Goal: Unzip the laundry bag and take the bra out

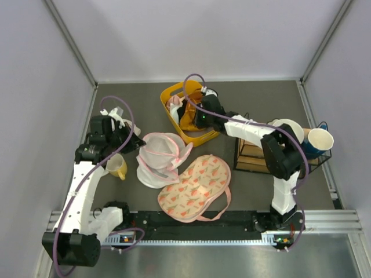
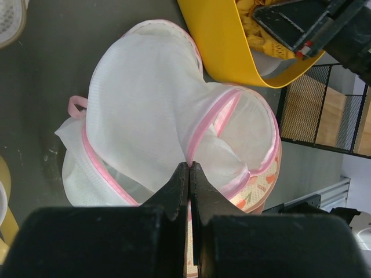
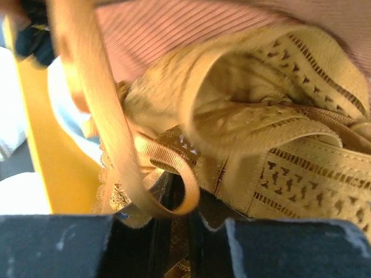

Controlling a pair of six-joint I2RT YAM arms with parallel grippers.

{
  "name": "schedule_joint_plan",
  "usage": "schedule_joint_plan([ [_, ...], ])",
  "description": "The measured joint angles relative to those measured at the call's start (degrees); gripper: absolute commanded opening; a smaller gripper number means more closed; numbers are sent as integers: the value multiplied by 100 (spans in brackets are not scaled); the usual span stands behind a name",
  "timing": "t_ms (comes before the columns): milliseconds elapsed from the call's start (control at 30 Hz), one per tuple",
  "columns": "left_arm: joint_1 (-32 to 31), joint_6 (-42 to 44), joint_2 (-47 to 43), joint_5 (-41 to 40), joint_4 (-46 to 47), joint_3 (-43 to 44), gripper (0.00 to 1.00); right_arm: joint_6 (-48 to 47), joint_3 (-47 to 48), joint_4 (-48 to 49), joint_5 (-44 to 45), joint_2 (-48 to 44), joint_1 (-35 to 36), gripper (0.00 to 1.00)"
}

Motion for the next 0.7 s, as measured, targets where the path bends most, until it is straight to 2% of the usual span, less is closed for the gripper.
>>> schedule_joint_plan([
  [100, 24, 31, -92, -2, -9, 0, 0, -74, -24, -140, 48, -420, 0, 17],
  [200, 31, 46, -146, 0, -22, 0, 0, -219, -24, -203, 170, -979, -2, 29],
  [233, 31, 48, -155, 0, -31, 0, 0, -278, -9, -201, 214, -1165, -4, 37],
  [267, 31, 50, -155, 0, -39, 0, 0, -334, 13, -186, 264, -1327, -7, 40],
  [367, 31, 61, -155, 2, -42, 0, 0, -542, 352, -214, 417, -1471, -11, 41],
  [500, 33, 63, -155, 2, -48, 0, 0, -750, 1279, -225, 610, -977, -50, 40],
  [700, 42, 61, -155, 2, -55, 0, 0, -828, 2529, -323, 892, 540, -240, 39],
])
